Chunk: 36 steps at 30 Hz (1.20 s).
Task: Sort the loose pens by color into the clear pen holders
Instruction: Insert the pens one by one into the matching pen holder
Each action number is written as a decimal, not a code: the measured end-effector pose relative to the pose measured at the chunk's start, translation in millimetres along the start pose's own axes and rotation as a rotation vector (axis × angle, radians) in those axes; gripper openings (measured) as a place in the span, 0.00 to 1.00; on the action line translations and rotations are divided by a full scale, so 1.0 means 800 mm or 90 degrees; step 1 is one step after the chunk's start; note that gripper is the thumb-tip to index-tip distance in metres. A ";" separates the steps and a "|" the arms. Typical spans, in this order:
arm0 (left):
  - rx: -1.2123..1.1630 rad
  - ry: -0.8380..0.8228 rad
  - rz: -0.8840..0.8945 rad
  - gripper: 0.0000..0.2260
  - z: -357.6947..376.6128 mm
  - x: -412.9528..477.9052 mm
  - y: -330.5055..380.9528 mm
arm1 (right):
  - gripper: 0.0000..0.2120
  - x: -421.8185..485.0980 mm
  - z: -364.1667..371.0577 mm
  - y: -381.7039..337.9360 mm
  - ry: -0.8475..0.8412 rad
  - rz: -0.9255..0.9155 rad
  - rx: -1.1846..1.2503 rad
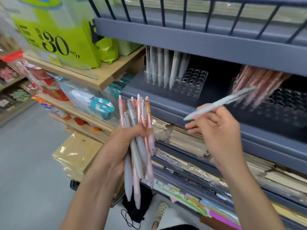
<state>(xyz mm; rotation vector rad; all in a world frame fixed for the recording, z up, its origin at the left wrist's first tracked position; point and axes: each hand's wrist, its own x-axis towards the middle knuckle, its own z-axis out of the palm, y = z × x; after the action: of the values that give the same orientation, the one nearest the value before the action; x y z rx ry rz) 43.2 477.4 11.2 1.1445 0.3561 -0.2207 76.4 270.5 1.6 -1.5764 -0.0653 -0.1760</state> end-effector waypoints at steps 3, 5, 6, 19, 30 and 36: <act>0.024 -0.035 0.006 0.10 -0.010 0.023 0.013 | 0.04 0.033 0.017 -0.005 0.072 -0.034 -0.014; 0.038 -0.064 0.016 0.06 -0.012 0.035 0.019 | 0.04 0.054 0.025 -0.010 0.117 -0.058 -0.026; 0.045 -0.076 0.016 0.06 -0.012 0.040 0.021 | 0.04 0.064 0.029 -0.012 0.141 -0.067 -0.029; 0.103 -0.165 -0.052 0.04 -0.036 0.077 0.045 | 0.11 0.132 0.070 -0.038 0.251 -0.044 -0.589; 0.101 -0.168 -0.092 0.06 -0.056 0.081 0.050 | 0.04 0.155 0.100 -0.079 0.128 0.154 -0.784; 0.103 -0.180 -0.089 0.16 -0.067 0.077 0.058 | 0.13 0.156 0.103 -0.079 0.152 0.148 -0.758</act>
<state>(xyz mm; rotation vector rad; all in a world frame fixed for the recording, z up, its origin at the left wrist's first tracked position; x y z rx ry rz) 107.6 545.5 6.7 1.2296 0.1690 -0.5364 195.9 345.4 82.6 -2.7086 0.4949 -0.2342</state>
